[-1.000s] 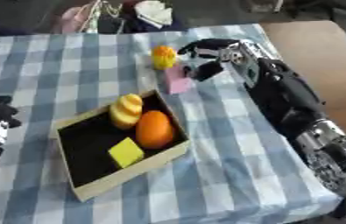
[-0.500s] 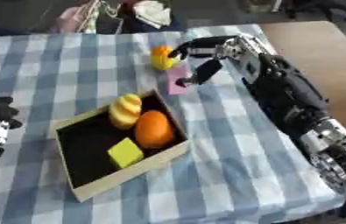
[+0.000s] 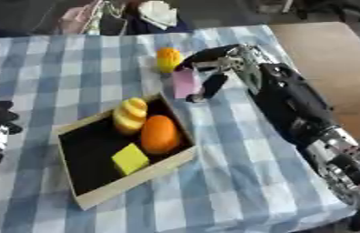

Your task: Pick up objects on the table and place them in the box.

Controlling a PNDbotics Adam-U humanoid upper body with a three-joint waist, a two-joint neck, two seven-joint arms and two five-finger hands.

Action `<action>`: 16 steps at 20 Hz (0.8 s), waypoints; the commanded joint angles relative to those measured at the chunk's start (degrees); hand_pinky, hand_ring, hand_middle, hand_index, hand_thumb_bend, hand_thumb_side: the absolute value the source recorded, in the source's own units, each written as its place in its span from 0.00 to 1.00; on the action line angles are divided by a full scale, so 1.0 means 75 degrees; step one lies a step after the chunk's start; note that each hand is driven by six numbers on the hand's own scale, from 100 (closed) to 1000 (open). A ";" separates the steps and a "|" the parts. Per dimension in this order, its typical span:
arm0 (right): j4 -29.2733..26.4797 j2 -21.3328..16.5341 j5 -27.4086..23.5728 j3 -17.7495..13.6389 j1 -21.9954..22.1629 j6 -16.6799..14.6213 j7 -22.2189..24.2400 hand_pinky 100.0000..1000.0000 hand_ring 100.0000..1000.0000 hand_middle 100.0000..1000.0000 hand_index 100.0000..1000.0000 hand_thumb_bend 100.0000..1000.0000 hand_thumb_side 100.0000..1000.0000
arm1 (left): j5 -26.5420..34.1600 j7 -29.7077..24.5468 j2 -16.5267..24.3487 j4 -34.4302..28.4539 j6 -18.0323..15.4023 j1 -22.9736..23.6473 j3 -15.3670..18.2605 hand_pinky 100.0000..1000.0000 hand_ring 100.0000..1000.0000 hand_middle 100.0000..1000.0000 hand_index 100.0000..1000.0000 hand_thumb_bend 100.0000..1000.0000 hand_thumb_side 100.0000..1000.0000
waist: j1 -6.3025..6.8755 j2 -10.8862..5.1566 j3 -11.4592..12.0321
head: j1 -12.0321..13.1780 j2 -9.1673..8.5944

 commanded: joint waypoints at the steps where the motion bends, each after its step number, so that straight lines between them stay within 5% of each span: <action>1: -0.0025 -0.0102 -0.0166 -0.0189 -0.0142 0.0124 -0.0625 0.81 0.71 0.53 0.80 0.06 0.29 | -0.0004 -0.0015 0.0018 -0.0083 -0.0023 -0.0049 0.0032 0.60 0.49 0.51 0.71 0.06 0.59 | -0.0030 -0.0012 0.0005 | -0.0022 0.0035; 4: -0.0133 -0.0157 -0.0373 -0.0272 -0.0118 0.0248 -0.1250 0.78 0.64 0.39 0.73 0.00 0.09 | -0.0004 -0.0013 0.0016 -0.0074 -0.0026 -0.0046 0.0043 0.60 0.49 0.51 0.71 0.05 0.59 | -0.0046 -0.0015 0.0002 | -0.0013 0.0035; 7: -0.0427 -0.0233 -0.0723 -0.0321 -0.0133 0.0300 -0.1637 0.77 0.62 0.35 0.72 0.00 0.00 | -0.0003 -0.0004 0.0019 -0.0071 -0.0030 -0.0043 0.0059 0.60 0.49 0.51 0.71 0.05 0.59 | -0.0057 -0.0023 -0.0010 | -0.0005 0.0035; 12: -0.1282 -0.0321 -0.1571 -0.0175 -0.0244 0.0165 -0.1667 0.78 0.62 0.35 0.73 0.00 0.00 | -0.0018 0.0030 0.0008 -0.0070 -0.0030 -0.0042 0.0115 0.60 0.49 0.51 0.71 0.05 0.59 | -0.0061 -0.0036 -0.0030 | -0.0011 0.0035; 16: -0.2040 -0.0296 -0.2282 0.0303 -0.0289 -0.0137 -0.1051 0.79 0.64 0.38 0.75 0.00 0.01 | -0.0059 0.0167 0.0026 -0.0094 -0.0012 -0.0055 0.0269 0.60 0.48 0.51 0.71 0.04 0.58 | -0.0066 -0.0048 -0.0040 | -0.0027 0.0035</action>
